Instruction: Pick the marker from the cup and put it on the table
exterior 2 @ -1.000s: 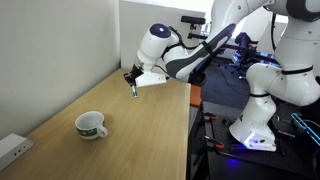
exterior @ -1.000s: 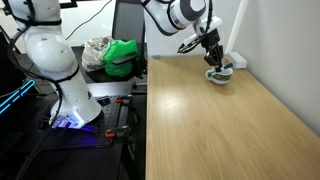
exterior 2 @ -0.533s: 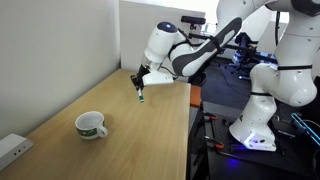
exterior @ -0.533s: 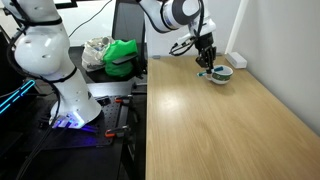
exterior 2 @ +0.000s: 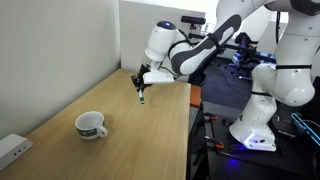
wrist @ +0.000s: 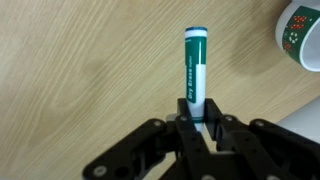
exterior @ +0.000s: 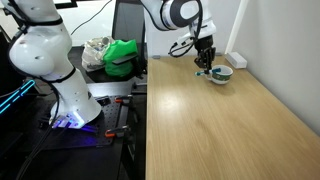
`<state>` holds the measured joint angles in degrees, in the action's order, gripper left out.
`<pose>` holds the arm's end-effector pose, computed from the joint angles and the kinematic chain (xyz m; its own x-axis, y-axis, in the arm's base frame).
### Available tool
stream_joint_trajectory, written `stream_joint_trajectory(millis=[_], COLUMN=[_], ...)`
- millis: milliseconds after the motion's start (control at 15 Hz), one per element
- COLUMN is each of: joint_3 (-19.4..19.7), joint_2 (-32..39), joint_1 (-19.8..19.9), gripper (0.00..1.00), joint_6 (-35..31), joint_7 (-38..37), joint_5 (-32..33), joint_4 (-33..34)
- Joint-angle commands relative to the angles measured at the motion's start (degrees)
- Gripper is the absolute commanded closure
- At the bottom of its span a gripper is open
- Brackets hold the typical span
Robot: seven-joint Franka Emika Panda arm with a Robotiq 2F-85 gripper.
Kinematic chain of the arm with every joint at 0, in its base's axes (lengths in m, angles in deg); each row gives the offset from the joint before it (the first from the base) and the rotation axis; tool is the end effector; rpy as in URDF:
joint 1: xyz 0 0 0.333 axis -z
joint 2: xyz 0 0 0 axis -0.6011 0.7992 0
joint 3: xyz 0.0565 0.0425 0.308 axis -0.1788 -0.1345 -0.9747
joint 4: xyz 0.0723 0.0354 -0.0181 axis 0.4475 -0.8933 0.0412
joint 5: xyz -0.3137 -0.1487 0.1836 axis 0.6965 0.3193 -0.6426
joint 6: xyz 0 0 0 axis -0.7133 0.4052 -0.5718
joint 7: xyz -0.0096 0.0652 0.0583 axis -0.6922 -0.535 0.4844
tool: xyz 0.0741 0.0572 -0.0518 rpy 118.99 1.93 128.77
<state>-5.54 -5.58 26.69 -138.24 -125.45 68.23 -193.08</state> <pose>0.5501 0.0626 0.3268 0.5975 -0.7334 0.3242 -0.7371 -0.6615 -0.1382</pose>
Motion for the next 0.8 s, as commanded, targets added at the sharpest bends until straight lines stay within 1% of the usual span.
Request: stream_joint_trajectory(millis=[0, 67, 133, 200, 267, 400, 467, 733], joint_3=[-2.0, -2.1, -2.4, -2.6, -2.9, -3.2, -3.5, -4.0], joint_2=[-1.4, -1.3, -1.1, -0.9, -0.9, -1.0, -1.1, -1.7], joint_1=[1.8, 1.8, 1.9, 1.9, 1.8, 1.5, 1.3, 0.7], gripper=[0.48, 0.41, 0.32, 0.26, 0.17, 0.04, 0.00, 0.00], joint_6=[0.3, 0.4, 0.4, 0.7, 0.9, 1.2, 1.2, 1.7], joint_7=[3.1, 3.2, 3.3, 3.2, 3.0, 2.5, 2.5, 0.9], joint_5=[-3.1, -3.5, -4.0, -4.2, -4.3, -3.8, -3.6, -1.6], joint_4=[-0.8, -0.6, -0.5, -0.3, -0.1, 0.1, 0.1, 0.4])
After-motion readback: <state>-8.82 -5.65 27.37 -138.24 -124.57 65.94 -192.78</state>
